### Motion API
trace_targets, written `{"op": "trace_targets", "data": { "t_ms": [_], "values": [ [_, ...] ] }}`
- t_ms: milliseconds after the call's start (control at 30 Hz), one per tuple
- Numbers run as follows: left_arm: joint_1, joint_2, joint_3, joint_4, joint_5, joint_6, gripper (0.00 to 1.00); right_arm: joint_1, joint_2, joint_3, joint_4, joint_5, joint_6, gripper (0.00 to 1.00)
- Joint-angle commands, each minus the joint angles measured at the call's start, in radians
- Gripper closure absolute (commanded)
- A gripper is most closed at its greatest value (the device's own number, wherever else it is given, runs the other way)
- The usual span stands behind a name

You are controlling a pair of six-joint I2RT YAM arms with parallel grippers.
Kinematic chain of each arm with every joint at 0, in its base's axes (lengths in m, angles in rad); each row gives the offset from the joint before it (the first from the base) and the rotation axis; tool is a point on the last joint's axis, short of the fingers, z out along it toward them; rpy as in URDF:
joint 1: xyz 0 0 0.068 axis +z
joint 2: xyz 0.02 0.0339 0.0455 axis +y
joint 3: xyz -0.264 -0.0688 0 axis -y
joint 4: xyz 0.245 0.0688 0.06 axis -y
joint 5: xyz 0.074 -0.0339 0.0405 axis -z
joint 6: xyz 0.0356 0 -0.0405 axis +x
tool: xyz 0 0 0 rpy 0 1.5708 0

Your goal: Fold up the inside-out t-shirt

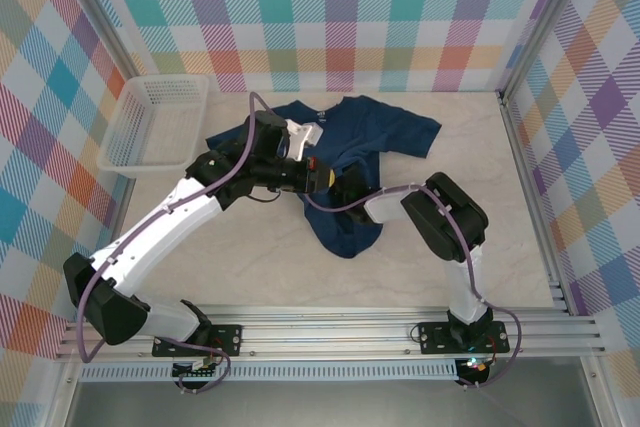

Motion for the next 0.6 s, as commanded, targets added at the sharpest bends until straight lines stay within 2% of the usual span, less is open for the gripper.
{"op": "trace_targets", "data": {
  "t_ms": [0,67,233,367,467,567],
  "values": [
    [-0.021,-0.041,0.043,-0.022,0.046,-0.011,1.00,-0.005,-0.006,0.032,-0.062,-0.058,0.044,0.61],
    [-0.023,-0.048,0.045,-0.033,0.036,-0.004,1.00,-0.013,-0.028,0.039,-0.091,-0.061,0.069,0.59],
    [-0.018,-0.043,0.058,-0.095,-0.180,0.017,1.00,-0.036,-0.102,-0.042,-0.058,-0.203,0.088,0.56],
    [-0.008,-0.038,0.058,-0.116,-0.288,0.019,1.00,-0.037,-0.169,-0.165,0.012,-0.256,0.078,0.53],
    [-0.005,-0.044,0.049,-0.101,-0.239,0.016,1.00,-0.049,-0.185,-0.184,-0.010,-0.242,0.120,0.52],
    [-0.008,-0.046,0.030,-0.047,-0.099,0.001,1.00,-0.061,-0.152,-0.122,-0.049,-0.232,0.186,0.52]
  ]
}}
